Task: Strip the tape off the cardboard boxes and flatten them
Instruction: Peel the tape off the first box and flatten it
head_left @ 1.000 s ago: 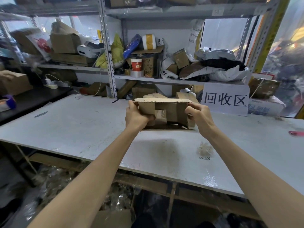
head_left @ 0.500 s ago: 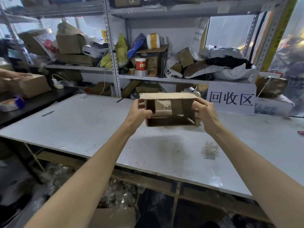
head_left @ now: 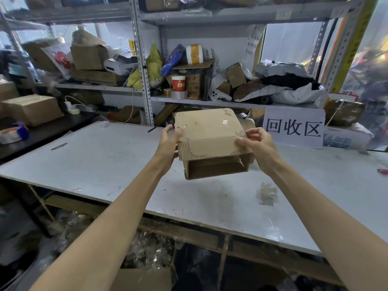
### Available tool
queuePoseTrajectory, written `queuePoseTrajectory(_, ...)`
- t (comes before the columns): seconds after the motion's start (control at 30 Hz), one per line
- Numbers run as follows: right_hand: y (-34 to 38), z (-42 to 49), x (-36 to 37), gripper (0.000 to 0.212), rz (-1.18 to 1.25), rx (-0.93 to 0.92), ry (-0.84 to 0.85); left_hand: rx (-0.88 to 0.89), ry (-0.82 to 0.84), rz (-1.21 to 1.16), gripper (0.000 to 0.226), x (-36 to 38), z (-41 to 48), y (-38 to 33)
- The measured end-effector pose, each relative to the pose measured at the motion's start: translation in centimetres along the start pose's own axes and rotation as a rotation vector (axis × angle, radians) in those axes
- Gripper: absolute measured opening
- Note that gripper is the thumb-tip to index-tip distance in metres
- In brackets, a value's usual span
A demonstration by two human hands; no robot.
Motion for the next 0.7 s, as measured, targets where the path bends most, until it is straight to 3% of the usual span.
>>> queuePoseTrajectory(0.07, -0.1, 0.1, -0.3, 0.06, -0.034, -0.03, 0.03, 0.027, 0.07, 0.06, 0.061, -0.3, 0.3, 0.1)
queuePoseTrajectory(0.13, -0.1, 0.1, -0.4, 0.079, -0.038, -0.042, 0.042, 0.05, 0.077, 0.082, 0.067, -0.3, 0.3, -0.3)
queuePoseTrajectory(0.2, 0.0, 0.0, -0.2, 0.067, -0.016, -0.08, 0.039, 0.055, 0.033, -0.008, 0.054, -0.3, 0.4, -0.7)
queuePoseTrajectory(0.3, 0.3, -0.1, -0.1, 0.025, 0.014, -0.07, -0.025, 0.022, -0.083, -0.039, 0.021, -0.4, 0.8, -1.0)
queuePoseTrajectory(0.43, 0.0, 0.1, -0.7, 0.04, 0.055, 0.033, -0.067, -0.029, -0.125, -0.037, 0.036, -1.0, 1.8, -0.7)
queuePoseTrajectory(0.57, 0.2, 0.2, -0.5, 0.043, 0.097, 0.039, -0.084, 0.026, -0.038, -0.002, 0.013, -0.9, 1.6, -0.8)
queuePoseTrajectory(0.6, 0.1, 0.4, -0.6, 0.041, 0.115, 0.043, -0.09, 0.025, 0.032, -0.002, 0.017, -1.0, 1.6, -0.9)
queuePoseTrajectory(0.7, 0.0, 0.7, -1.4, 0.027, 0.156, 0.105, -0.032, -0.026, 0.251, 0.042, 0.06, -1.3, 1.3, -1.1)
Point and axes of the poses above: each hand's wrist, its own z-axis towards the middle knuckle, its own x-axis out of the palm, y = z × x, the point moved 3 cm from there along z, towards the middle knuckle, and after that the axes turned 3 degrees about -x, right-handed, at the moved point
